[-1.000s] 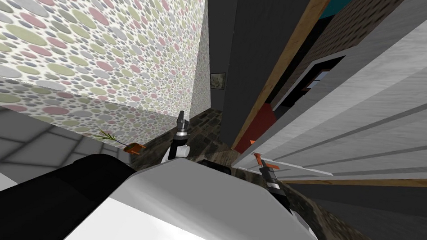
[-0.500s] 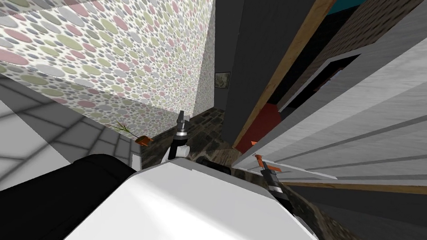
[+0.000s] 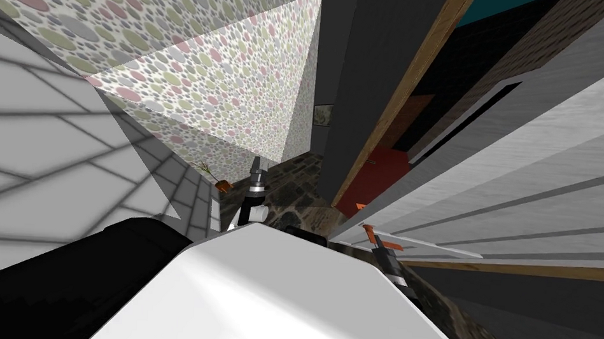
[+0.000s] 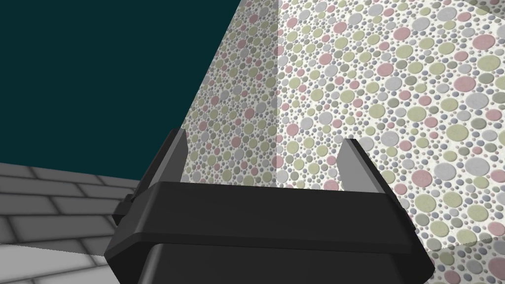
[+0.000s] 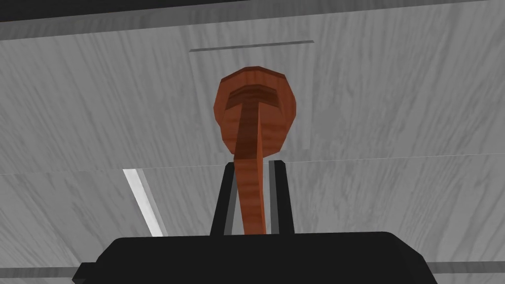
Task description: Pull the door open
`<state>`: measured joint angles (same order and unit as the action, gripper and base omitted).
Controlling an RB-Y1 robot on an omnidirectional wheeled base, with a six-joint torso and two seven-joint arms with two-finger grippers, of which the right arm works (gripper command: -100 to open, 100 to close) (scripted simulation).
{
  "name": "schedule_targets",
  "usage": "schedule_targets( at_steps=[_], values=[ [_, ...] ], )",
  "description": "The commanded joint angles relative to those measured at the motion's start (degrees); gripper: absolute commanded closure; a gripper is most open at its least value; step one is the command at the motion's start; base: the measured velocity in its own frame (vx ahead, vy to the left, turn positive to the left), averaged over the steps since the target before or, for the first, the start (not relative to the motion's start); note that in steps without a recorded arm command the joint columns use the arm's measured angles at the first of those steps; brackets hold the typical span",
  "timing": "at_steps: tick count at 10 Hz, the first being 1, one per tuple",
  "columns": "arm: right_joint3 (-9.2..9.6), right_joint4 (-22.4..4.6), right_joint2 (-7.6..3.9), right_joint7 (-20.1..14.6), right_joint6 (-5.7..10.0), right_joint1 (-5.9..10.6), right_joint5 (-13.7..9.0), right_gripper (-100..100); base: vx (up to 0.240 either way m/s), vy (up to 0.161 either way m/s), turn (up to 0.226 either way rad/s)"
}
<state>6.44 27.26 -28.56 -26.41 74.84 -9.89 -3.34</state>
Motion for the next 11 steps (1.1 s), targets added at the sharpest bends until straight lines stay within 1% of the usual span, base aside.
schedule_targets(
  at_steps=[1, 2, 3, 4, 5, 6, 7, 8, 10, 11],
  values=[
    [-0.03, -1.9, -0.15, -0.2, 1.23, 0.73, -0.1, 100, -0.129, -0.057, 0.042],
    [-0.03, -1.9, -0.15, -0.2, 1.23, 0.73, -0.1, 100, -0.042, -0.012, -0.022],
    [0.02, -2.3, -0.33, -0.3, 2.10, 0.35, -0.1, 100, -0.078, -0.017, 0.127],
    [0.18, -1.3, 0.00, -0.1, 1.03, -0.08, 0.0, 100, -0.043, -0.015, 0.045],
    [-0.51, -0.2, 1.04, 0.6, -0.37, 0.27, 0.5, 100, -0.043, -0.029, 0.169],
    [-0.92, 0.4, 1.64, 1.1, -1.34, 0.47, 0.7, 100, -0.071, -0.048, 0.229],
    [-1.55, 1.4, 2.57, 1.8, -2.81, 0.76, 1.1, 100, -0.083, -0.053, 0.232],
    [-1.91, 2.0, 3.11, 2.1, -3.65, 0.93, 1.3, 100, -0.083, -0.048, 0.192],
    [-1.91, 2.0, 3.11, 2.1, -3.65, 0.93, 1.3, 100, -0.027, -0.017, 0.021],
    [-2.70, 3.2, 4.28, 3.0, -5.49, 1.29, 1.8, 100, -0.040, -0.012, 0.166]
  ],
)
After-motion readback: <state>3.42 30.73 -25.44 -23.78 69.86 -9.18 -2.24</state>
